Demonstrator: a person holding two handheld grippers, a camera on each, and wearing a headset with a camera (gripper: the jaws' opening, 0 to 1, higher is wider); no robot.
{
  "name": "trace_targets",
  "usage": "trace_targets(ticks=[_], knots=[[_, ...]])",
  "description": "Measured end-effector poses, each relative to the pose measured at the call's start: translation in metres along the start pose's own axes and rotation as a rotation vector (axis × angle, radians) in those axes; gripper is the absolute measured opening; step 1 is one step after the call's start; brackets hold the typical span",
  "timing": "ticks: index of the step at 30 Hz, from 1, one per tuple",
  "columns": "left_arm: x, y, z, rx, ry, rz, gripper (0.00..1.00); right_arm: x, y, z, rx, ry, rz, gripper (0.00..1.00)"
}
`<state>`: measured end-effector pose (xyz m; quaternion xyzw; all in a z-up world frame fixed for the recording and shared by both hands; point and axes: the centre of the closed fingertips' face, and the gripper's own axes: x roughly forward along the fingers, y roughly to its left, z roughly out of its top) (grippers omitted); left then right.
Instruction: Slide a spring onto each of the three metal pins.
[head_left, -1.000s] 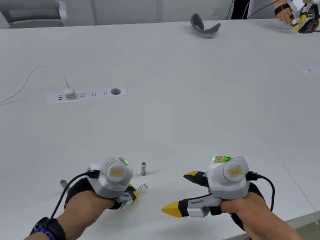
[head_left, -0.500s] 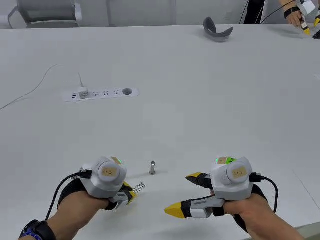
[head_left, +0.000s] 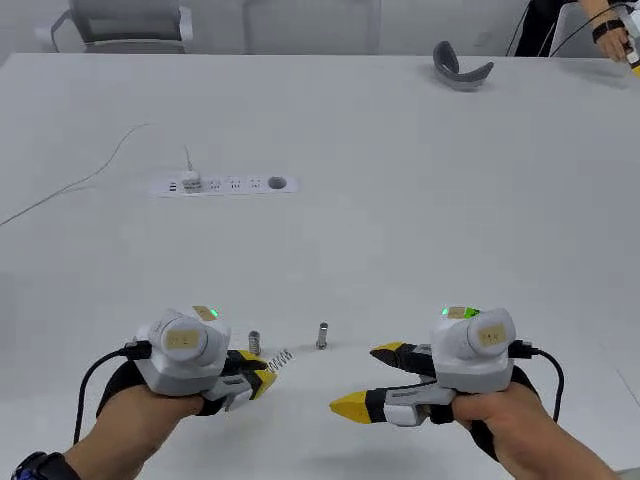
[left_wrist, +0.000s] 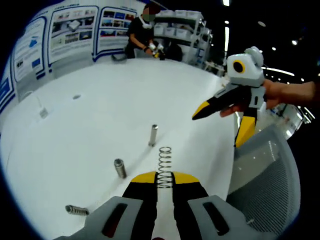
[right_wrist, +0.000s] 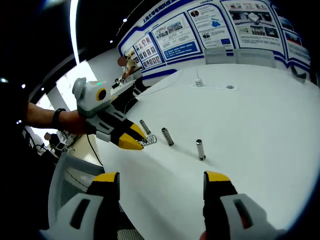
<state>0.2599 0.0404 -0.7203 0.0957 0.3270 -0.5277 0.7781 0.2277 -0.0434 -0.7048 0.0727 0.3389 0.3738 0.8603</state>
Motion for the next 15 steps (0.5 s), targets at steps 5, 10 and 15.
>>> trace_targets(ticks=[5,10,15], knots=[[-0.014,-0.005,0.008,-0.017,-0.069,-0.009,0.10,0.007,0.010,0.016,0.004,-0.026,0.045,0.66],[-0.020,-0.008,0.013,-0.015,-0.093,-0.013,0.10,0.015,0.017,0.034,0.011,-0.057,0.085,0.61],[-0.024,-0.011,0.021,-0.010,-0.115,-0.020,0.10,0.023,0.026,0.048,0.020,-0.070,0.128,0.55]])
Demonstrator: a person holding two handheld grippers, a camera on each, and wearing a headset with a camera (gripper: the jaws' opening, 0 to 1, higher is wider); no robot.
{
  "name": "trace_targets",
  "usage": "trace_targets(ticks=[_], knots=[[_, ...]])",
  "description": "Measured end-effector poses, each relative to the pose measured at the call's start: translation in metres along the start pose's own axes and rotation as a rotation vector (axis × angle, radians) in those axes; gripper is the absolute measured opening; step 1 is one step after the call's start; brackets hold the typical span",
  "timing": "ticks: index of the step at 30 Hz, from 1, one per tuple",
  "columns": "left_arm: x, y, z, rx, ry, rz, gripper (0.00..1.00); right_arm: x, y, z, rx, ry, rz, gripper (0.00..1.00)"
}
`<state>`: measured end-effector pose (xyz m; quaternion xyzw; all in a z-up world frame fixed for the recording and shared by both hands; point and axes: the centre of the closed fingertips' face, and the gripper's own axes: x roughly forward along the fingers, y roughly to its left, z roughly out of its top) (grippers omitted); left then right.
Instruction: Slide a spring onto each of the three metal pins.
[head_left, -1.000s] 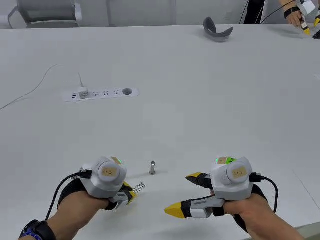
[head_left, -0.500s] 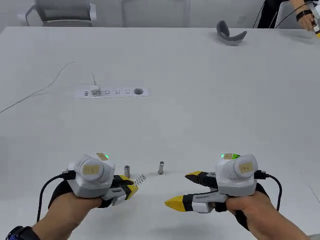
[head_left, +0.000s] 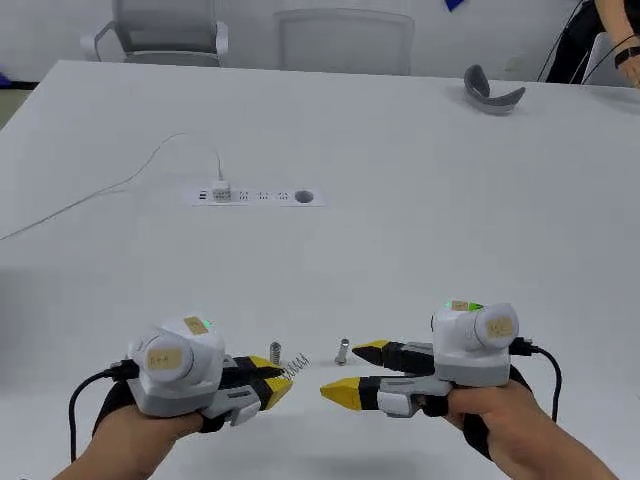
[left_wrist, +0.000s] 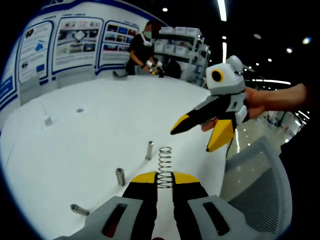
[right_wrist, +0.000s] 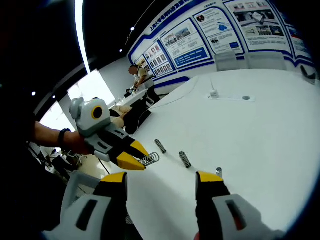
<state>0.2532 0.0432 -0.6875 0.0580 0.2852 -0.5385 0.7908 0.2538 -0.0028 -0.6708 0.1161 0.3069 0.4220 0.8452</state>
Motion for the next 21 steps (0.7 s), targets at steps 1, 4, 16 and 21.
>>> trace_targets(ticks=[1,4,16,21], knots=[[0.000,0.000,0.002,0.004,-0.005,0.000,0.10,0.003,0.002,0.004,0.012,-0.009,0.020,0.54],[-0.001,-0.003,0.008,0.009,-0.015,-0.009,0.10,0.007,0.008,0.012,0.035,-0.025,0.055,0.47],[-0.002,-0.016,0.026,0.054,-0.045,-0.051,0.10,0.016,0.022,0.022,0.077,-0.027,0.147,0.30],[-0.002,-0.020,0.030,0.063,-0.051,-0.071,0.10,0.017,0.024,0.022,0.086,-0.024,0.164,0.26]])
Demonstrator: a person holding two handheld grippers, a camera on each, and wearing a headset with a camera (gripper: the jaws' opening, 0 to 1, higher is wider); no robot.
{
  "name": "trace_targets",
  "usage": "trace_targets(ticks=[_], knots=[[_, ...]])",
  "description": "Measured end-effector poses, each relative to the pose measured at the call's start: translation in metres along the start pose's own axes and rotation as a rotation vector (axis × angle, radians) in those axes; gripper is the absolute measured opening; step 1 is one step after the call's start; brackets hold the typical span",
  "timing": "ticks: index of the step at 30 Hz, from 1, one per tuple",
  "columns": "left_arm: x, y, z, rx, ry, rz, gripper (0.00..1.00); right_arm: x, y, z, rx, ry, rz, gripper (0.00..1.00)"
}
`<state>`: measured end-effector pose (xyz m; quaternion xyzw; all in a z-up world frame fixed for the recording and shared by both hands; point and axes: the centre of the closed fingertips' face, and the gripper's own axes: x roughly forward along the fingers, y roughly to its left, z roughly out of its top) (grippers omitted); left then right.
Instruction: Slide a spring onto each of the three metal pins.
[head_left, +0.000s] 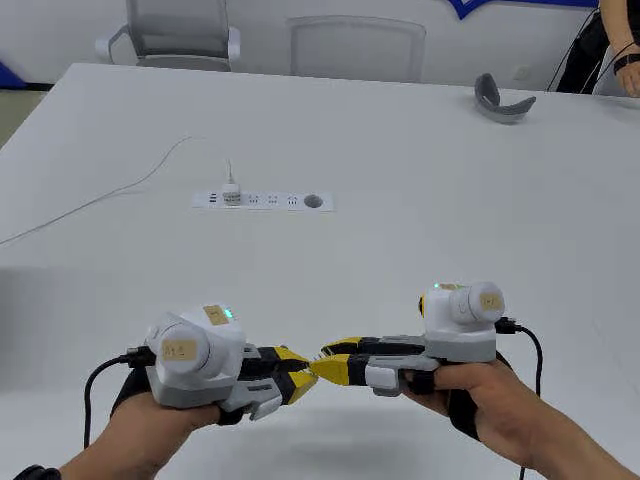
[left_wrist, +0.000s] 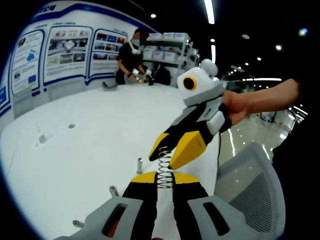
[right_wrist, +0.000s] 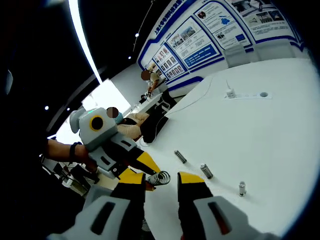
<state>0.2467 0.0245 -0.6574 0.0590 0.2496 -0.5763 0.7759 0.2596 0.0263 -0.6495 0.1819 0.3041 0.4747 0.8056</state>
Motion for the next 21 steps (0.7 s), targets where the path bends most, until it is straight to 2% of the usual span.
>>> trace_targets(ticks=[5,9,16,21], knots=[[0.001,-0.003,0.002,0.011,0.003,-0.014,0.10,-0.001,0.004,-0.002,0.017,0.007,0.029,0.16],[0.001,-0.005,0.003,0.017,0.001,-0.026,0.10,-0.003,0.008,0.002,0.039,-0.018,0.057,0.13],[0.002,-0.007,0.004,0.021,0.005,-0.041,0.10,-0.005,0.010,0.002,0.051,-0.023,0.058,0.12],[0.003,-0.010,0.008,0.023,-0.001,-0.065,0.10,-0.009,0.012,0.004,0.043,-0.006,0.068,0.12]])
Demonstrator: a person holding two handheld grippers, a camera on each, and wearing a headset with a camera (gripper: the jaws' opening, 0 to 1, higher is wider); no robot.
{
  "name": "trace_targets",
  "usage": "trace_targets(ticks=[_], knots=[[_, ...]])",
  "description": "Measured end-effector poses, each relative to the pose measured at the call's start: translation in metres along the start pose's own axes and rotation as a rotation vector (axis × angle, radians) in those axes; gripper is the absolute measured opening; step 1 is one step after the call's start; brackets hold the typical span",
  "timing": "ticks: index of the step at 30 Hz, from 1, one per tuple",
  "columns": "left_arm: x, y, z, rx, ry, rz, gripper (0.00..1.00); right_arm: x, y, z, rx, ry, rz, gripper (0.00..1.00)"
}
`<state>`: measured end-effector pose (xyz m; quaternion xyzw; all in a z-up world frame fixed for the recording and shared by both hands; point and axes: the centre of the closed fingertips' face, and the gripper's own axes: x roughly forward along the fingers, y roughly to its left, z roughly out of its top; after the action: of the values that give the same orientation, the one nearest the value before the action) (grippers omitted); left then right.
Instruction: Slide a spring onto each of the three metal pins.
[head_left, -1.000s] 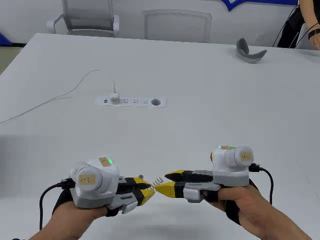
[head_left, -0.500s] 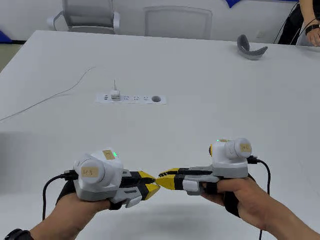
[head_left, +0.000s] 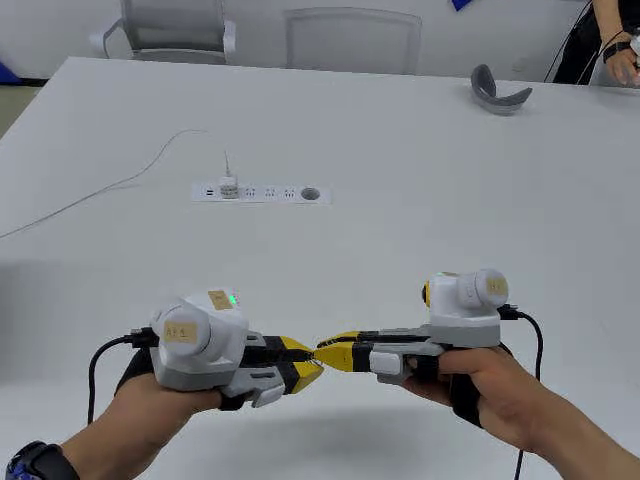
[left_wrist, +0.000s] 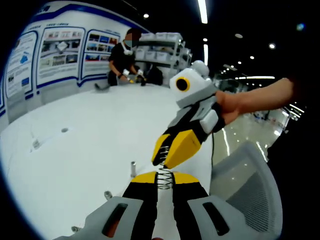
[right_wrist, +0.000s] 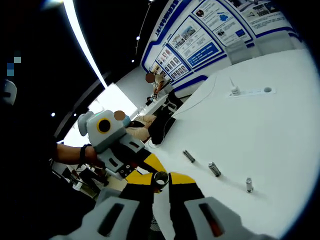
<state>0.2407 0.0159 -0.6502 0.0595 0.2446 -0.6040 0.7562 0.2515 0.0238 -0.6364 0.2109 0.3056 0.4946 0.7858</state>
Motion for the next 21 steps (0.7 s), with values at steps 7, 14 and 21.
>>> trace_targets(ticks=[7,14,21], knots=[[0.000,-0.008,0.013,0.013,-0.023,-0.064,0.10,-0.008,0.013,0.005,-0.197,0.189,0.021,0.12],[0.003,-0.018,0.025,0.034,-0.044,-0.126,0.09,-0.018,0.023,0.006,-0.392,0.390,0.064,0.12],[0.006,-0.025,0.029,0.054,-0.041,-0.160,0.09,-0.024,0.026,0.002,-0.527,0.534,0.076,0.12]])
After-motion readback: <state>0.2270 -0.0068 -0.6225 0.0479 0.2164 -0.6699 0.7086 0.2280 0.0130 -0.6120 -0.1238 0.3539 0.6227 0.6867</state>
